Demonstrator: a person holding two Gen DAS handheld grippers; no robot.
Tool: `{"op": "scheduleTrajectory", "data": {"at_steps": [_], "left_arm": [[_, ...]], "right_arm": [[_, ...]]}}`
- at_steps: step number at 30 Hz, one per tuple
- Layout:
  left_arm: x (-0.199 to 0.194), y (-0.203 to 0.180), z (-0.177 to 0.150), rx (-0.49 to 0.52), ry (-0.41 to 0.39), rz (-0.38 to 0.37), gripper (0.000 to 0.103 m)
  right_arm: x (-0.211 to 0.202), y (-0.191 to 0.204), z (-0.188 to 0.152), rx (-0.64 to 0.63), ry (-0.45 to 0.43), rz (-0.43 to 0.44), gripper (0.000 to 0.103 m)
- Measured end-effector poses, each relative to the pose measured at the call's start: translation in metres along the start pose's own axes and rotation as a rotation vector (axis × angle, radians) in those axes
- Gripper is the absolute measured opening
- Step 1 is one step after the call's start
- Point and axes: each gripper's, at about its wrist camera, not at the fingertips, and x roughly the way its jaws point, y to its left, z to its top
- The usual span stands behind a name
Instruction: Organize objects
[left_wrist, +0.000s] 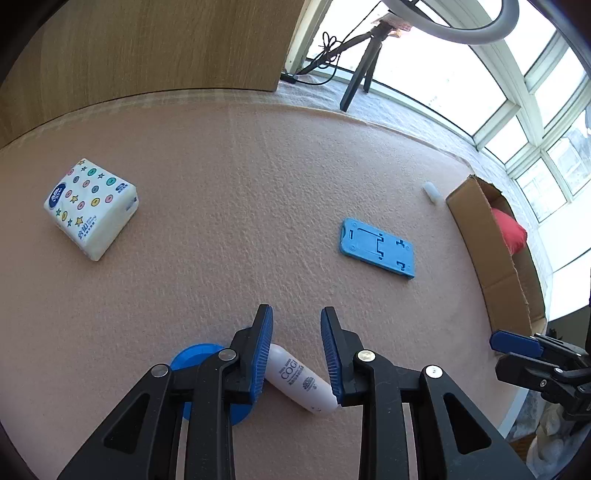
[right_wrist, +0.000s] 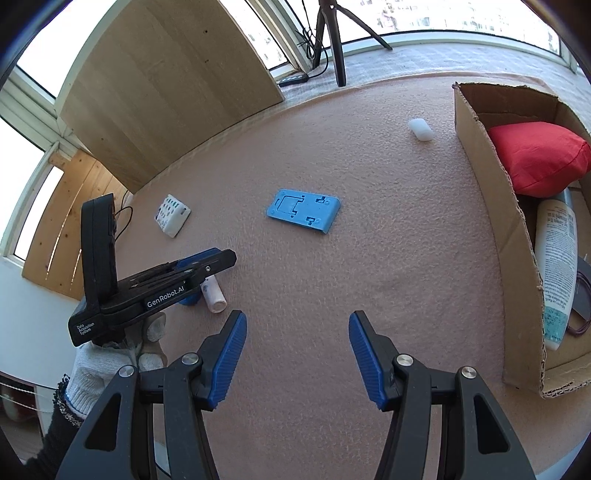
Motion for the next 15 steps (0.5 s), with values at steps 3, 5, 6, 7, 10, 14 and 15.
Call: {"op": "scheduleTrajectory", "data": {"at_steps": [3,5,6,7,10,14,15], "left_arm": [[-0.027,0.017,-0.004,-0.053,-0.055,0.007,0.030],[-0.036,0.028,-0.009,-0.072,-0.055,0.014,0.030],[-0.039,0.031,-0.013,-0.074,-0.052,0.026,0.030],[-0.042,0.033,-0.017,-0.075,-0.048,0.033,0.030],[-0.050,0.034,-0.029,-0.092,-0.051,0.024,0.030],[-0.056,0.017,-0.044,-0.062,-0.055,0.020,0.030],[-0.056,0.013,-0.046,-0.047,-0.061,0.043,0.030]], "right_arm": [[0.002,0.001,0.004,-0.006,-0.001,0.001,0.054],[0.005,0.002,0.006,-0.008,0.001,0.002,0.054],[0.006,0.002,0.006,-0.009,0.003,0.003,0.054],[0.009,0.002,0.007,-0.010,0.006,0.004,0.054],[0.015,0.003,0.008,-0.014,0.016,0.008,0.054],[0.022,0.007,0.009,-0.029,0.029,0.008,0.054],[0.023,0.008,0.009,-0.032,0.032,0.010,0.054]]}}
